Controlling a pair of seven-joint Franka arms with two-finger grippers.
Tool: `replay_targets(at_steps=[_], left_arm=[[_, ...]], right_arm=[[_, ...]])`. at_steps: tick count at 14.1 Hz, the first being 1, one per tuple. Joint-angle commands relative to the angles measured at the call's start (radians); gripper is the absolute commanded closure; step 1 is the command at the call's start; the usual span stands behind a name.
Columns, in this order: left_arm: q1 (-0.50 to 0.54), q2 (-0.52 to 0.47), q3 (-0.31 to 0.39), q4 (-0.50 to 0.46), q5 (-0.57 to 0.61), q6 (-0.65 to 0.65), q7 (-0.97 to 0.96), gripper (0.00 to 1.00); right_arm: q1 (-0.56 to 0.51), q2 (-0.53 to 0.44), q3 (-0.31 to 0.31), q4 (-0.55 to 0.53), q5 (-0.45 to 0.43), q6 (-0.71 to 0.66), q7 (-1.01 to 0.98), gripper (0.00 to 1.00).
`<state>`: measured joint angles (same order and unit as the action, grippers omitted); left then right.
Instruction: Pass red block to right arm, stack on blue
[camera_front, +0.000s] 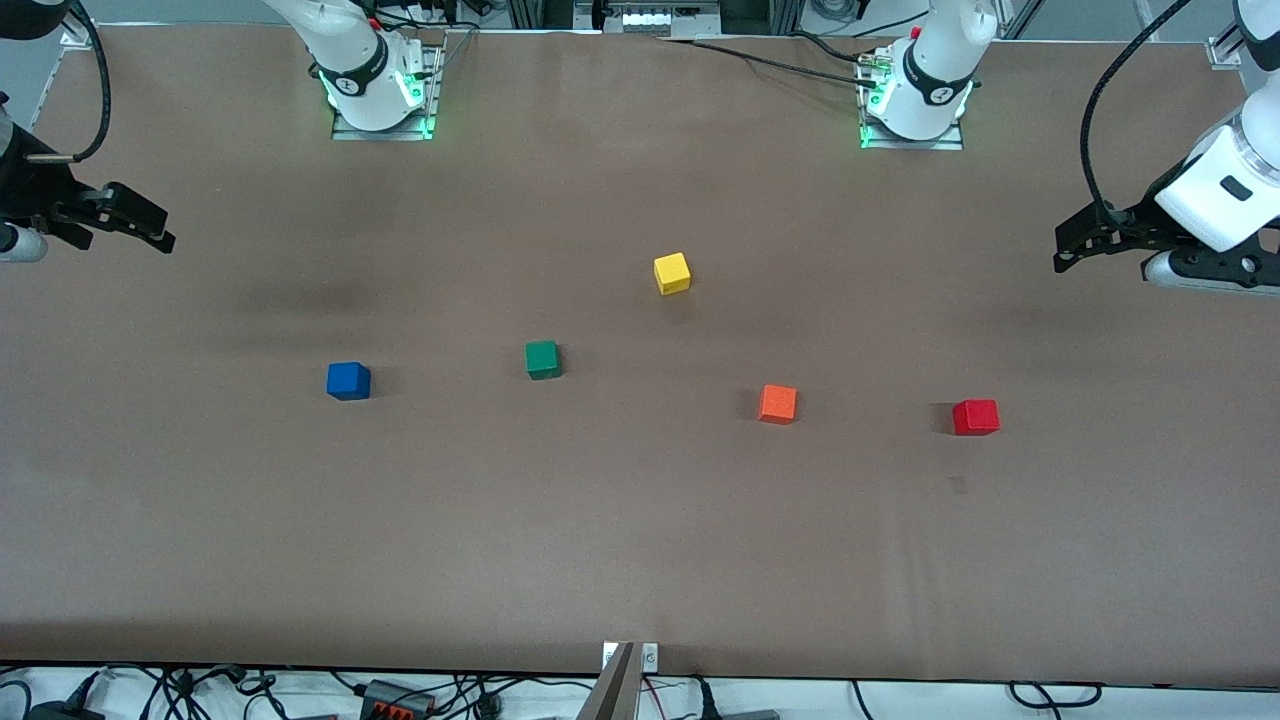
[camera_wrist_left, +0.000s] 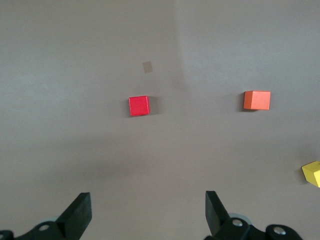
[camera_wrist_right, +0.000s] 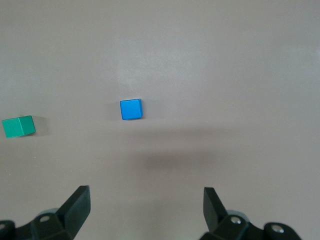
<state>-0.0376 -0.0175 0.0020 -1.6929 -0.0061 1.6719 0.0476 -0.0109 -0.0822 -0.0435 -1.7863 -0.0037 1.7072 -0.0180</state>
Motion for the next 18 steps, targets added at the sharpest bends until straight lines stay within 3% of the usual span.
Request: replay_targets(at_steps=[1, 13, 18], left_arm=[[-0.004, 0.005, 0.01, 0.022, -0.021, -0.021, 0.026, 0.0], [0.015, 0.048, 0.02, 0.038, -0.025, -0.055, 0.018, 0.0], [0.015, 0.138, 0.02, 0.041, -0.009, -0.051, 0.024, 0.0]], right_arm=[[-0.003, -0.019, 0.004, -0.013, -0.006, -0.008, -0.013, 0.0], [-0.003, -0.011, 0.004, -0.004, -0.009, -0.006, -0.014, 0.0], [0.003, 0.011, 0.005, -0.004, -0.009, -0.005, -0.013, 0.0]])
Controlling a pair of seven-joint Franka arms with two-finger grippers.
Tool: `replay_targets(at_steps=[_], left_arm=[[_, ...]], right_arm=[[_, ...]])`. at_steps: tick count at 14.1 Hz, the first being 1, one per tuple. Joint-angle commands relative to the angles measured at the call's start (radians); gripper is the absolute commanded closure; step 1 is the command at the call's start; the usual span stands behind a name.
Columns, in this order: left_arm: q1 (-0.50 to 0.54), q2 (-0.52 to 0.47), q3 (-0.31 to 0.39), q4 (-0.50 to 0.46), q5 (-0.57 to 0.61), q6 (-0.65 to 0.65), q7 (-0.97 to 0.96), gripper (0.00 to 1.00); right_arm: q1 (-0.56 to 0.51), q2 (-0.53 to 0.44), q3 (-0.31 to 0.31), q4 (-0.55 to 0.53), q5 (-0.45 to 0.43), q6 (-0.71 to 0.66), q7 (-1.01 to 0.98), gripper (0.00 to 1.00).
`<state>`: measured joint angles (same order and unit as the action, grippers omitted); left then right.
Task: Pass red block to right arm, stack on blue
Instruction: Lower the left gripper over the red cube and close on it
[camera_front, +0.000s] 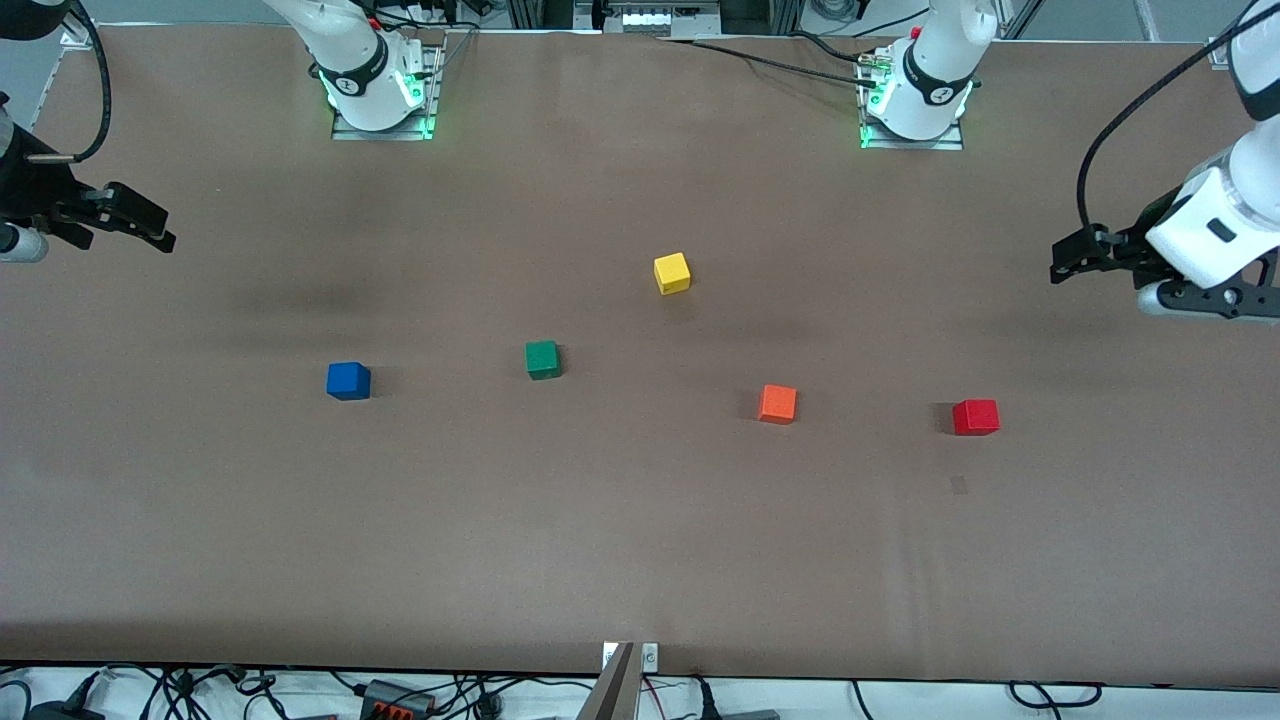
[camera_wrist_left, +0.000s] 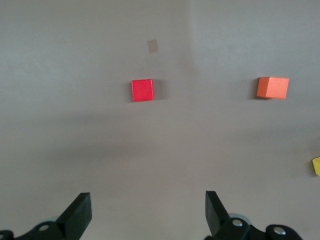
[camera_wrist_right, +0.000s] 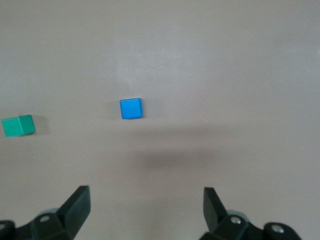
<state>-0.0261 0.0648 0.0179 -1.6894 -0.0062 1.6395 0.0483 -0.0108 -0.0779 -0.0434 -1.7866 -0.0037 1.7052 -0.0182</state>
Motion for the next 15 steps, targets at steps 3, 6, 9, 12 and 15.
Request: replay_targets(at_steps=[3, 6, 9, 12, 15], left_arm=[[0.014, 0.133, 0.004, 0.05, -0.021, 0.011, 0.025, 0.0], [0.023, 0.225, 0.004, 0.031, -0.021, 0.127, 0.028, 0.0], [0.043, 0.315, 0.0, 0.013, -0.021, 0.271, 0.03, 0.0], [0.069, 0.375, -0.006, -0.059, -0.021, 0.475, 0.114, 0.0], [0.069, 0.395, -0.007, -0.169, -0.021, 0.687, 0.13, 0.0]], right_arm=[[0.028, 0.01, 0.005, -0.004, -0.009, -0.002, -0.003, 0.0], [0.028, 0.023, 0.005, -0.004, -0.007, -0.002, -0.002, 0.0], [0.034, 0.032, 0.005, -0.004, -0.007, -0.004, -0.002, 0.0], [0.032, 0.036, 0.005, -0.004, -0.007, -0.004, -0.011, 0.0], [0.035, 0.037, 0.005, -0.002, -0.007, -0.004, -0.011, 0.0]])
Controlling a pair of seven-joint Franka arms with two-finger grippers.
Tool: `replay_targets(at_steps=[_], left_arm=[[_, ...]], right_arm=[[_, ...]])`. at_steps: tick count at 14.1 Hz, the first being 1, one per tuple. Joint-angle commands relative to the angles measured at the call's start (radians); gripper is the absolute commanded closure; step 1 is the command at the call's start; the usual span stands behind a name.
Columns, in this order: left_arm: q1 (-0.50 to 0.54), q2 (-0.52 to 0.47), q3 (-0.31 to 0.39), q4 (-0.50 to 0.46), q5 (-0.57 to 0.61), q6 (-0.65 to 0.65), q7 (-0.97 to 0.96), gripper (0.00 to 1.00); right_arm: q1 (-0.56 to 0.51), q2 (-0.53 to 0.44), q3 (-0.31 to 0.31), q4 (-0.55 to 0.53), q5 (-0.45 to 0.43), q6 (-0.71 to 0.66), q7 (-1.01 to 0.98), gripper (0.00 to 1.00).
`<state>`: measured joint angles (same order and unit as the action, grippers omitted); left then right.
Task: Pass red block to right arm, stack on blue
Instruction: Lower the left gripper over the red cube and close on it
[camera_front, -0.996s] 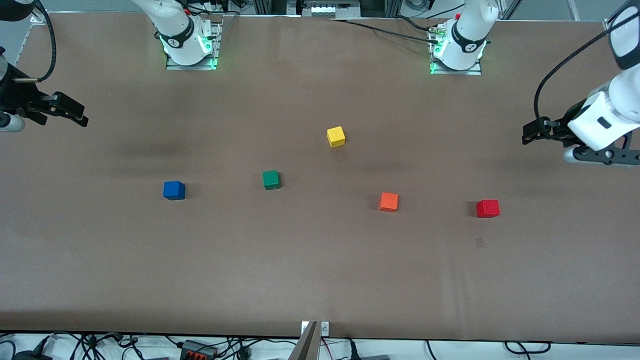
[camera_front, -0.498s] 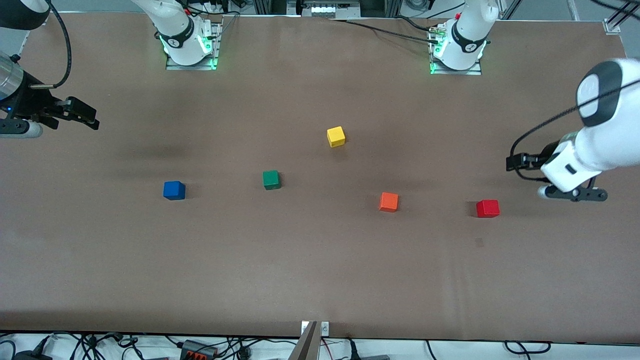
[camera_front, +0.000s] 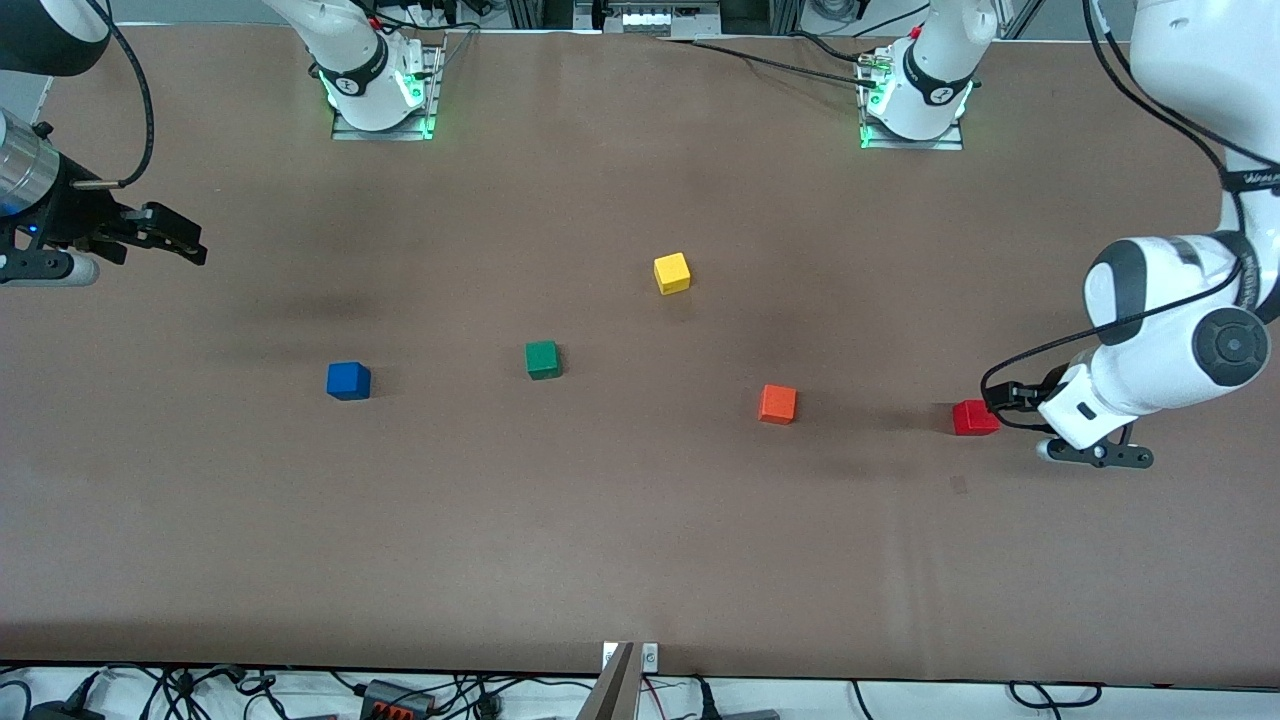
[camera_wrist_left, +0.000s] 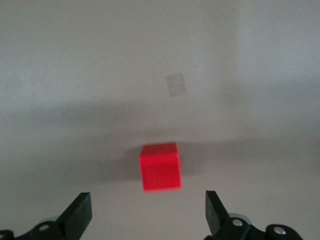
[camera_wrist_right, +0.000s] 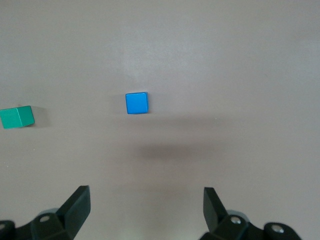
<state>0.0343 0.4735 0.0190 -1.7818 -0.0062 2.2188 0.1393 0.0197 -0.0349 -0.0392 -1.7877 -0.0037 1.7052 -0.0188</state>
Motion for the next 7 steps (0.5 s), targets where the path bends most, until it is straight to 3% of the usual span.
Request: replay_targets(at_steps=[1, 4, 7], left_arm=[[0.009, 0.006, -0.008, -0.093, -0.021, 0.16, 0.042, 0.0], [0.012, 0.04, -0.01, -0.166, -0.021, 0.312, 0.055, 0.0], [0.021, 0.091, -0.025, -0.18, -0.023, 0.383, 0.055, 0.0]], right_arm=[[0.005, -0.007, 0.001, -0.001, -0.007, -0.006, -0.007, 0.0], [0.022, 0.001, 0.002, -0.002, 0.005, -0.009, 0.003, 0.0], [0.069, 0.038, 0.002, -0.002, 0.08, -0.009, 0.003, 0.0]])
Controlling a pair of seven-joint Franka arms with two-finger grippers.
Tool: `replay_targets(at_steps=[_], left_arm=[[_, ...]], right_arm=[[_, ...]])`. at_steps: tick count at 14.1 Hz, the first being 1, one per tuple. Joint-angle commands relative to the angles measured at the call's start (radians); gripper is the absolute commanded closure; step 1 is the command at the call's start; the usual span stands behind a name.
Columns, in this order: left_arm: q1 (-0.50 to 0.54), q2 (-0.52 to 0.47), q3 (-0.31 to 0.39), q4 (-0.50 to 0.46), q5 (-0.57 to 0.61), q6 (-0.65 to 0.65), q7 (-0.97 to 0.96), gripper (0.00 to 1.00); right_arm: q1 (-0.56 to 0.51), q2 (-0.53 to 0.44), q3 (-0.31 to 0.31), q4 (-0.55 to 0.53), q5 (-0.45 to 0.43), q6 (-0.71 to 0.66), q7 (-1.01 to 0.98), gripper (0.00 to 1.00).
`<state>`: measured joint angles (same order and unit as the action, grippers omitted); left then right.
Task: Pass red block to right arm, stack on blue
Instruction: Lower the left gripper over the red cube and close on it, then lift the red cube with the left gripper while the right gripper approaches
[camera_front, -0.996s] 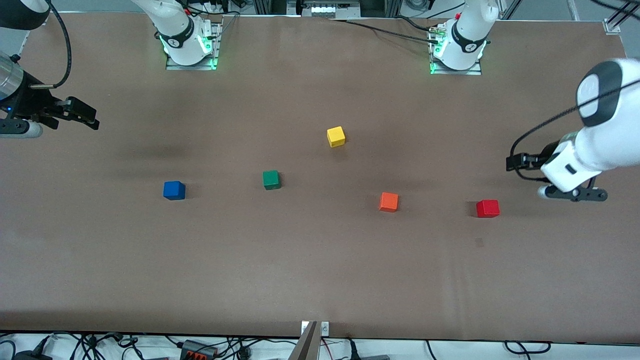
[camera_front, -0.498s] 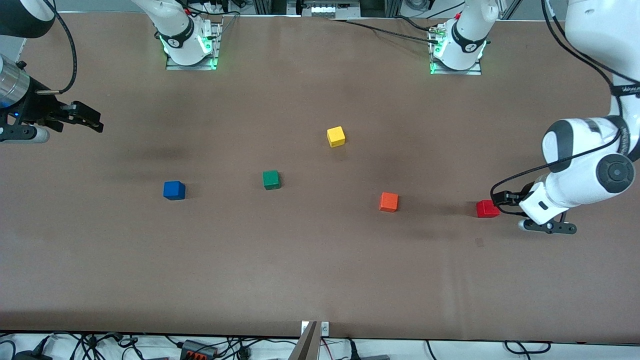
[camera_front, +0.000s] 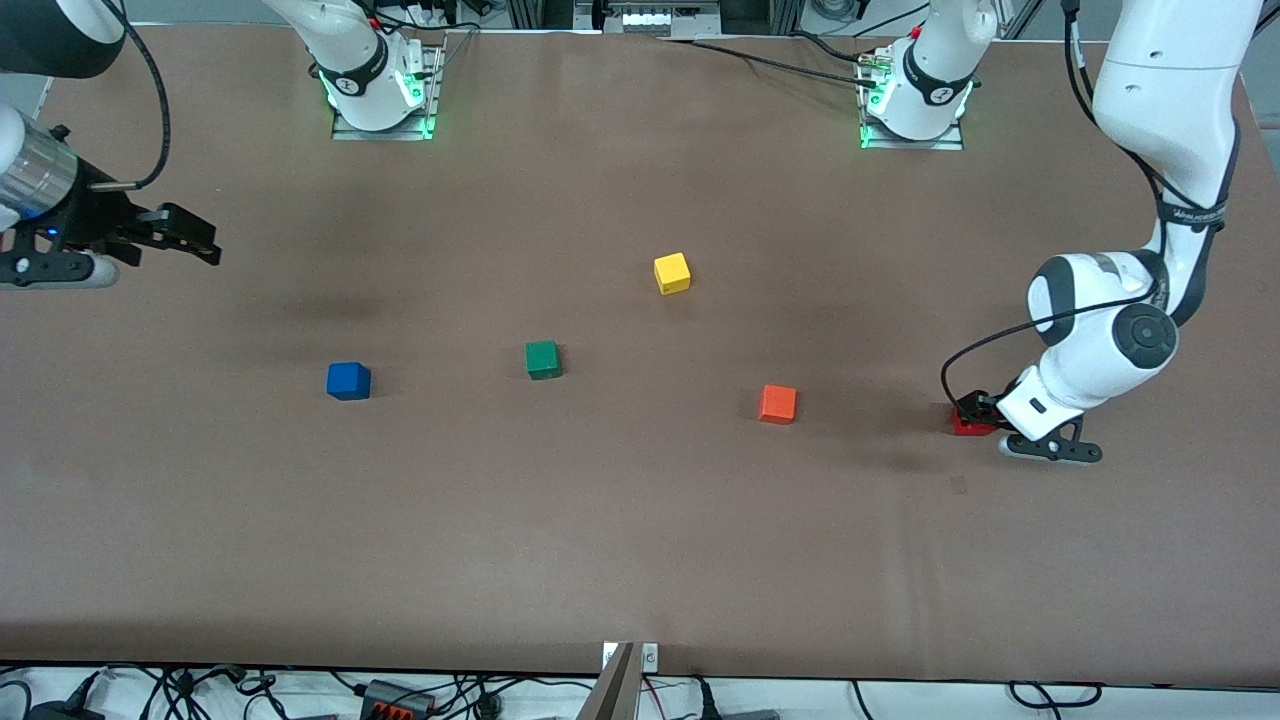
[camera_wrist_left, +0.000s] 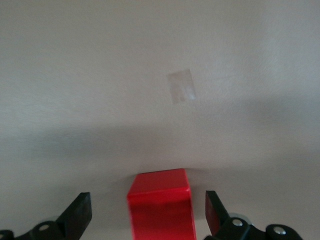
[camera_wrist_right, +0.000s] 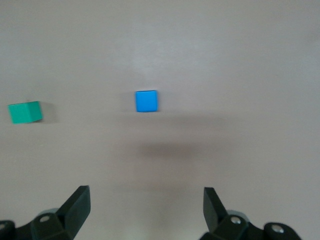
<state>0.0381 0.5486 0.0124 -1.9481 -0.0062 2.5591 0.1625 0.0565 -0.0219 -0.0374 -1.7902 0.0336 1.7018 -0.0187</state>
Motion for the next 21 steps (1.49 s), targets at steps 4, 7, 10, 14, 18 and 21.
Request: replay_targets(at_steps=[4, 7, 10, 14, 18, 21], left_arm=[[0.017, 0.033, -0.032, -0.02, -0.023, 0.047, 0.035, 0.56], [0.025, 0.031, -0.032, -0.018, -0.021, 0.041, 0.04, 0.79], [0.028, -0.001, -0.032, -0.005, -0.021, 0.041, 0.112, 0.81], [0.028, -0.108, -0.055, 0.006, -0.021, -0.006, 0.285, 0.8], [0.078, -0.193, -0.156, 0.008, -0.026, -0.045, 0.477, 0.8], [0.199, -0.213, -0.342, 0.034, -0.164, -0.112, 0.567, 0.8]], right_arm=[[0.12, 0.083, 0.001, 0.002, 0.165, 0.01, 0.003, 0.0], [0.17, 0.154, -0.001, 0.032, 0.346, 0.039, 0.005, 0.0], [0.195, 0.235, -0.001, 0.064, 0.585, 0.059, 0.01, 0.0], [0.238, 0.299, -0.001, 0.078, 0.817, 0.111, -0.001, 0.0], [0.333, 0.341, -0.001, 0.078, 1.118, 0.251, -0.012, 0.0], [0.381, 0.417, -0.001, 0.12, 1.25, 0.306, -0.027, 0.0]])
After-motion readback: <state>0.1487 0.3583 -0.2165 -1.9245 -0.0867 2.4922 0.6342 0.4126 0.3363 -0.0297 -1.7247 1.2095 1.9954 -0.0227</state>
